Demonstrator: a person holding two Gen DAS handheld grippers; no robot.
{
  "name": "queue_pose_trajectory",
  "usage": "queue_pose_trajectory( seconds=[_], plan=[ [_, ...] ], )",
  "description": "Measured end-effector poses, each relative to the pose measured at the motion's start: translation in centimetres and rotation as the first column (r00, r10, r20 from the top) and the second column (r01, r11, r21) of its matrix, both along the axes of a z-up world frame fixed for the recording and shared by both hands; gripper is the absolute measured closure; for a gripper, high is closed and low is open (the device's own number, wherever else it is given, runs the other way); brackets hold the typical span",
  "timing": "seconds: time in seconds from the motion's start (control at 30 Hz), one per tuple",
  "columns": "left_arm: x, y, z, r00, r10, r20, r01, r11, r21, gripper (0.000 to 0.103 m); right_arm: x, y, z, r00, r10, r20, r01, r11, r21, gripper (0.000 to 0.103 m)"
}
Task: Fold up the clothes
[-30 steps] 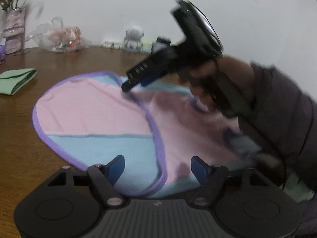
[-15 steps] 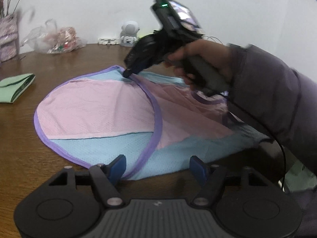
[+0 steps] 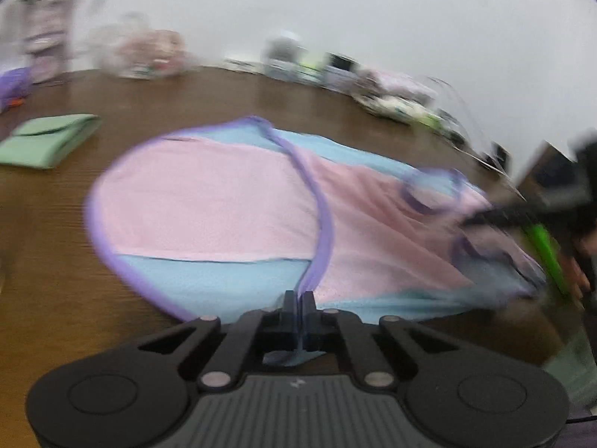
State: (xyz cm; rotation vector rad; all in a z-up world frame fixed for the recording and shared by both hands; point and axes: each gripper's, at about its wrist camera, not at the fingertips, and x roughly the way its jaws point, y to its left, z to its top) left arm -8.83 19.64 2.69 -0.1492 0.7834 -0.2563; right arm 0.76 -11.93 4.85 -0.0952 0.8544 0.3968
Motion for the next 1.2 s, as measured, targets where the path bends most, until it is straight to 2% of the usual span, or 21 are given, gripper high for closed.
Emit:
queue_pose_trajectory(
  seconds=[0.07,0.13,0.2,0.3,0.33,0.37,0.4,0.43,0.57,0.63,0.73,0.77,0.8,0.87,0.97,1.03,1.17,1.2],
  plan=[
    [-0.1,0.3,0.3,1.0,0.019,0.011,-0.019,1.0,-0.017,0.099,-0.3,-0.2,-0.1,1.0,0.002,0.017,-0.003,0.999,0.04,0.062],
    [-0.2,-0.7,0.7,1.0,0.003,0.024,-0.003,1.0,0.005,0.081,0.1,-0.1,0.1,0.999,0.01,0.031,-0.012,0.996,0.086,0.062],
    [-0.3,-1.9,0.7,0.999,-0.034,0.038,0.032,0.999,0.034,0.068,0.9,0.9,0.1,0.999,0.037,0.032,-0.041,0.99,0.135,0.058],
    [0.1,-2.8,0.2,0.999,-0.035,0.026,0.032,0.996,0.086,0.07,2.5,3.8,-0.6,0.995,0.103,0.002,-0.102,0.984,0.143,0.058],
    [0.0,-2.8,0.0,0.999,-0.033,0.026,0.03,0.995,0.095,0.073,2.7,4.7,-0.7,0.991,0.13,0.012,-0.13,0.984,0.122,0.062],
    [-0.1,-2.6,-0.1,0.999,-0.034,0.024,0.032,0.995,0.098,0.074,2.8,5.4,-0.9,0.989,0.147,0.015,-0.148,0.985,0.091,0.088],
    [-0.2,-2.4,-0.1,0.999,-0.044,0.023,0.041,0.994,0.099,0.075,3.3,5.4,-0.9,0.99,0.142,0.003,-0.142,0.987,0.074,0.1],
    [-0.3,-2.1,-0.1,0.998,-0.057,0.024,0.054,0.993,0.103,0.076,3.8,5.2,-0.9,0.991,0.134,-0.006,-0.133,0.989,0.06,0.1],
    [-0.5,-2.0,-0.2,0.995,-0.093,0.033,0.088,0.987,0.133,0.073,6.9,1.0,-0.1,0.999,-0.047,0.027,0.045,0.996,0.081,0.099],
    [-0.4,-2.1,0.0,0.994,-0.102,0.033,0.096,0.984,0.15,0.068,7.9,-0.5,0.1,0.997,-0.076,0.029,0.073,0.991,0.115,0.096],
    [-0.4,-2.5,1.2,0.992,-0.1,0.073,0.09,0.987,0.13,0.058,7.5,-1.7,0.9,0.991,-0.109,0.083,0.098,0.987,0.124,0.083],
    [-0.4,-2.9,1.6,0.989,-0.113,0.09,0.104,0.989,0.106,0.055,7.3,-2.0,1.2,0.989,-0.115,0.097,0.102,0.986,0.131,0.073],
    [-0.3,-3.5,1.9,0.986,-0.13,0.107,0.122,0.989,0.08,0.053,7.3,-2.2,1.2,0.991,-0.106,0.082,0.093,0.985,0.149,0.068],
    [0.1,-4.8,2.4,0.977,-0.169,0.131,0.164,0.985,0.046,0.052,7.4,-2.6,1.1,0.995,-0.086,0.053,0.075,0.981,0.181,0.065],
    [1.0,-7.6,1.9,0.967,-0.227,0.117,0.218,0.972,0.089,0.052,6.4,-2.3,0.9,0.996,-0.082,0.041,0.076,0.988,0.133,0.063],
    [1.0,-7.8,1.3,0.971,-0.218,0.102,0.206,0.971,0.119,0.052,4.6,-2.4,1.0,0.997,-0.062,0.042,0.058,0.993,0.105,0.063],
    [0.8,-4.7,0.2,0.988,-0.131,0.081,0.126,0.989,0.072,0.052,-2.4,-2.9,0.9,0.992,0.105,0.076,-0.11,0.991,0.073,0.063],
    [0.7,-4.2,0.1,0.99,-0.116,0.075,0.111,0.991,0.071,0.052,-3.6,-2.9,0.4,0.992,0.106,0.064,-0.11,0.992,0.054,0.064]
  ],
)
